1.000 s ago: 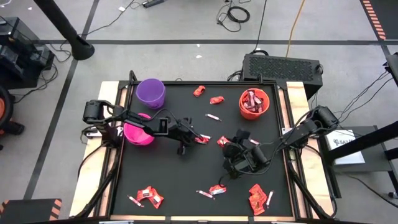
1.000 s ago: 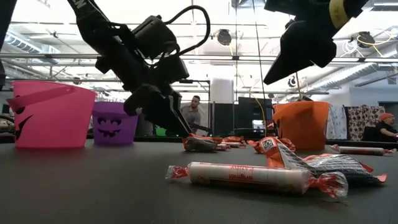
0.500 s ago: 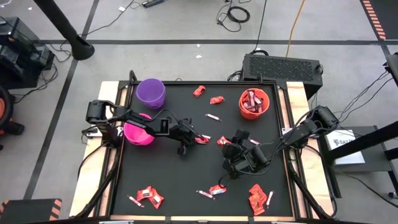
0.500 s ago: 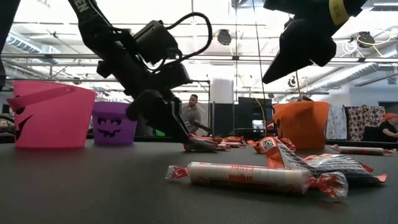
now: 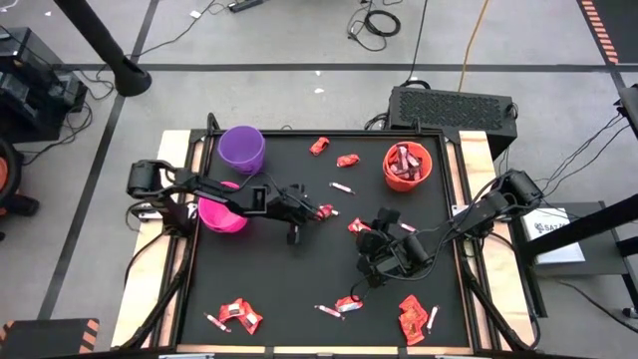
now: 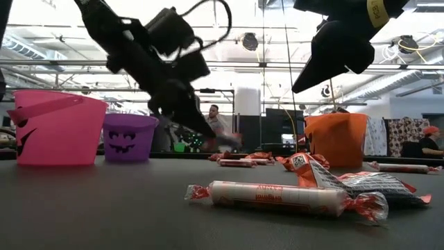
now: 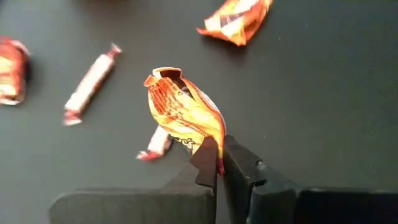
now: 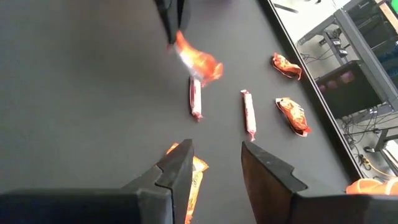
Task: Sort candy by brand, put in halloween buckets
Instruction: Put the orange candy into the purple bucket
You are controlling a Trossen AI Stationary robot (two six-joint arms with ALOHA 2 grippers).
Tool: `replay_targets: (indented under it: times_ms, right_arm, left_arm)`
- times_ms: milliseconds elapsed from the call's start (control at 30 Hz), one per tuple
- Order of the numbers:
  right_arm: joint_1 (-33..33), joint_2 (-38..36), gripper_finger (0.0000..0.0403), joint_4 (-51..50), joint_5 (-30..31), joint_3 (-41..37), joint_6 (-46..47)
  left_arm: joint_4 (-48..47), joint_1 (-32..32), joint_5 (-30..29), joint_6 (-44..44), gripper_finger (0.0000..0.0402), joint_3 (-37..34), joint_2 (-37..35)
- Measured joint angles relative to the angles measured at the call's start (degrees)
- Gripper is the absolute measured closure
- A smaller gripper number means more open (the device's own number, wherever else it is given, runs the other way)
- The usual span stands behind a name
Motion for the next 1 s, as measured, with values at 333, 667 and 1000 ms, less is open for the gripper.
replay_targets:
  times_ms: [333,667,1000]
  right_arm:
    - [0.0,0.0,0.0275,2.0,0.0,0.0,-0.4]
    - [0.0,0.0,0.0275,2.0,0.0,0.0,-0.5]
    - [0.0,0.0,0.0275,2.5,0.2,0.0,-1.8]
  left_arm:
    - [-12.6,1.0,-16.1,-3.5,0.0393,0.1,-19.3]
    - [-31.1,8.1,-27.2,-9.5,0.0394,0.1,-37.9]
    - [-39.0,18.6,-27.3,-10.9,0.0395,0.1,-42.3]
